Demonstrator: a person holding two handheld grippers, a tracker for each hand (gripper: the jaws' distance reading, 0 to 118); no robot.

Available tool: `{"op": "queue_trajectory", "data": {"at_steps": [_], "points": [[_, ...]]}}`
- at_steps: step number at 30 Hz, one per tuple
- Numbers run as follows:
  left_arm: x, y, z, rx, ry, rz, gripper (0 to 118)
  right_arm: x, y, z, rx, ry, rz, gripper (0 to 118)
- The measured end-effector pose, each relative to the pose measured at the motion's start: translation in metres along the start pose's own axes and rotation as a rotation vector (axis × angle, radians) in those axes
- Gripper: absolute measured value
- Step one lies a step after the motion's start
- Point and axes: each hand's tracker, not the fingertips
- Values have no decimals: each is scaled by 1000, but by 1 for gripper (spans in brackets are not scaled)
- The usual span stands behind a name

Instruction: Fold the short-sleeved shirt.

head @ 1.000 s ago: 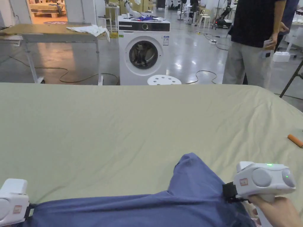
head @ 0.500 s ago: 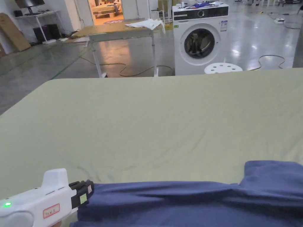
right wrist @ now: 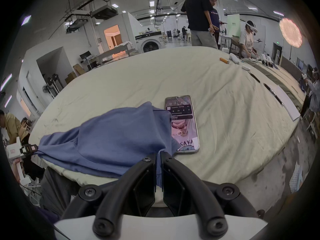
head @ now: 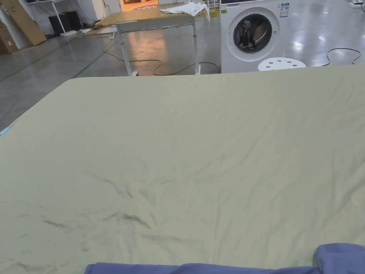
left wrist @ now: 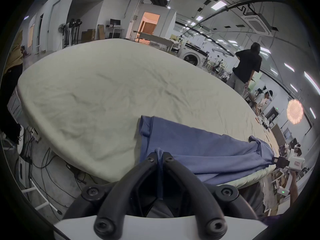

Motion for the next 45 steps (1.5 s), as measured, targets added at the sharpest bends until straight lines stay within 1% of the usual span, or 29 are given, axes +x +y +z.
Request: {"op": "queue_trajectory", "data": {"at_steps": [3, 4, 5, 6, 7, 8, 10, 12, 14, 15, 19, 22, 23, 24, 25, 26, 27, 28, 29, 31, 35, 37, 38, 40, 41, 42, 43, 44, 45], "points": [[-1, -1, -1, 18, 6, -2, 1, 0, -1, -3, 3, -8, 15, 3], [0, 0, -1, 26, 8, -11, 7, -1, -1, -5, 7, -10, 19, 3], [2, 2, -2, 40, 29, -33, 25, 0, -1, -7, 13, -12, 26, 10], [5, 3, -2, 47, 65, -62, 46, -2, -1, -9, 15, -22, 40, 25], [10, 4, 0, 66, 90, -96, 69, -6, -2, -8, 31, -45, 59, 45], [13, 7, 4, 86, 74, -123, 84, -9, -3, -5, 78, -56, 75, 63], [22, 11, 20, 174, 16, -146, 85, -12, -1, 8, 182, 15, 51, 65], [38, 12, 36, 270, 10, -171, 85, -20, 2, 21, 269, 106, -6, 65], [59, 14, 51, 369, 25, -235, 85, -30, 7, 34, 341, 151, -37, 65], [69, 14, 57, 404, 47, -269, 85, -36, 11, 38, 362, 153, -25, 65], [101, 13, 85, 519, 41, -388, 84, -66, 24, 60, 468, 106, 84, 65], [116, 11, 97, 545, 12, -420, 79, -76, 26, 66, 494, 168, 126, 63], [114, 9, 98, 556, 6, -432, 67, -80, 27, 68, 492, 171, 138, 59], [116, 9, 100, 553, -4, -439, 50, -84, 26, 69, 491, 166, 146, 51], [120, 9, 101, 554, -4, -438, 32, -85, 25, 68, 492, 161, 162, 40], [122, 11, 102, 549, -19, -432, 14, -87, 24, 68, 492, 158, 168, 19], [122, 13, 101, 531, -42, -410, 6, -87, 23, 66, 492, 161, 163, 8], [121, 14, 101, 524, -79, -372, 2, -86, 21, 63, 493, 174, 146, 4], [121, 14, 102, 533, -128, -348, 0, -80, 17, 56, 470, 205, 122, 1], [123, 18, 102, 538, -171, -330, 0, -80, 15, 51, 446, 190, 125, 0], [121, 25, 101, 536, -144, -327, 0, -83, 10, 51, 442, 177, 161, 0], [110, 29, 98, 534, -159, -248, 0, -85, 10, 50, 441, 182, 166, 0], [100, 30, 95, 539, -148, -173, 4, -85, 9, 50, 441, 183, 165, 0], [75, 33, 86, 549, -116, -34, 27, -82, 7, 49, 438, 186, 162, 0], [58, 34, 80, 533, -115, 38, 51, -85, 8, 49, 436, 186, 160, 0], [42, 37, 73, 496, -119, 103, 71, -85, 7, 49, 434, 186, 157, 0], [26, 39, 63, 431, -128, 173, 87, -83, 5, 49, 430, 187, 153, 0], [8, 40, 51, 341, -145, 244, 98, -81, 3, 49, 425, 186, 147, 0], [-7, 38, 42, 274, -160, 301, 100, -83, 3, 49, 420, 188, 143, 0]]}}
